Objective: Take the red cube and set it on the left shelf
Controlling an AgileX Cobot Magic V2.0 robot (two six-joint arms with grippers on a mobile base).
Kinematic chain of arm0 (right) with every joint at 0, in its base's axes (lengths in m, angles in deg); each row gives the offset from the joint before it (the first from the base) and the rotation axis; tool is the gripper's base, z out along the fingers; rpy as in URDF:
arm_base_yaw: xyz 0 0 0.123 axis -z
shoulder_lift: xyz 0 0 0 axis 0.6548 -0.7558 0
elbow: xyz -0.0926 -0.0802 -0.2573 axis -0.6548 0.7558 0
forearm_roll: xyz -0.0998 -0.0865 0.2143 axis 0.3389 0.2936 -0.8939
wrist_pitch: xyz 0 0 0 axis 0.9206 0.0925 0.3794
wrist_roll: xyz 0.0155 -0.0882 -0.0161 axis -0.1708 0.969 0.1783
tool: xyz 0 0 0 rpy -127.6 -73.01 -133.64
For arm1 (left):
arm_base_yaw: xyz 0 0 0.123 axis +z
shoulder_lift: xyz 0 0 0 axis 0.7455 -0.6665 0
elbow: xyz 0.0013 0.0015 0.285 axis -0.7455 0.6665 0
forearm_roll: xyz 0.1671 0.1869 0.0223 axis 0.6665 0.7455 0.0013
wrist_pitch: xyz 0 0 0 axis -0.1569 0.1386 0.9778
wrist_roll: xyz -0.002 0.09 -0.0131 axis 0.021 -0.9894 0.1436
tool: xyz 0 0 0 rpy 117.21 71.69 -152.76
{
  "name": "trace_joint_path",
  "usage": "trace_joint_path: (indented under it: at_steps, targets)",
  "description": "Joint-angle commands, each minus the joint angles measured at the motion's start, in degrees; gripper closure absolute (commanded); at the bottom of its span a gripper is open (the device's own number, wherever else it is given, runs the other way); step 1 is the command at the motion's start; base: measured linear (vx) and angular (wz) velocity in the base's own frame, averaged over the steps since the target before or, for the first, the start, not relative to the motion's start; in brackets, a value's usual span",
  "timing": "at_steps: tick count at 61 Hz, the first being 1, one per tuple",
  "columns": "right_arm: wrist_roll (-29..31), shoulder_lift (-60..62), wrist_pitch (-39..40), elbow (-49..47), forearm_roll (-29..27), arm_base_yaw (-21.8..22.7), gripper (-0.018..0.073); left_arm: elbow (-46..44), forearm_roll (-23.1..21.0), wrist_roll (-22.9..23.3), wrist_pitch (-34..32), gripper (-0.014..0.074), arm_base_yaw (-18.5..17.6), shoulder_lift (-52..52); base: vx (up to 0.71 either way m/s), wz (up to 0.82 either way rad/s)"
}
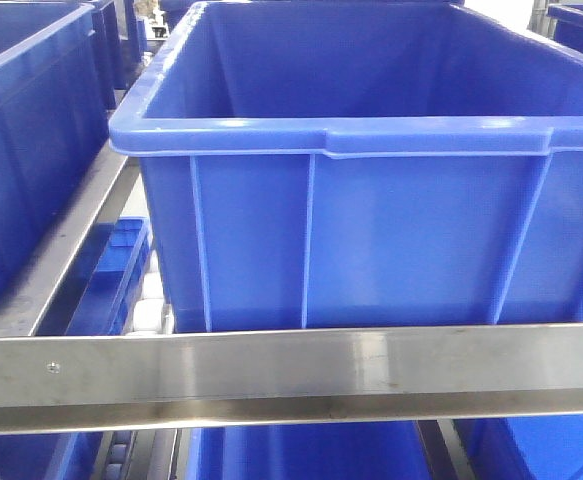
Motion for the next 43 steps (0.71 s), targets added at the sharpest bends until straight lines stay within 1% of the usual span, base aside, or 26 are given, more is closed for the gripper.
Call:
trace_joint_path:
  at_steps: [1, 43]
  targets:
    - [0.3, 1.1, 4.4, -1.4, 0.5, 0.3, 0.0494, 1.3, -0.4, 0.0, -4.8, 0.0491, -0.3, -0.5, 0.00, 0.00]
    - [0.3, 1.1, 4.2, -1.4, 0.5, 0.3, 0.0494, 1.3, -0.4, 0.0, -4.8, 0.0491, -0.3, -0.5, 0.00, 0.00]
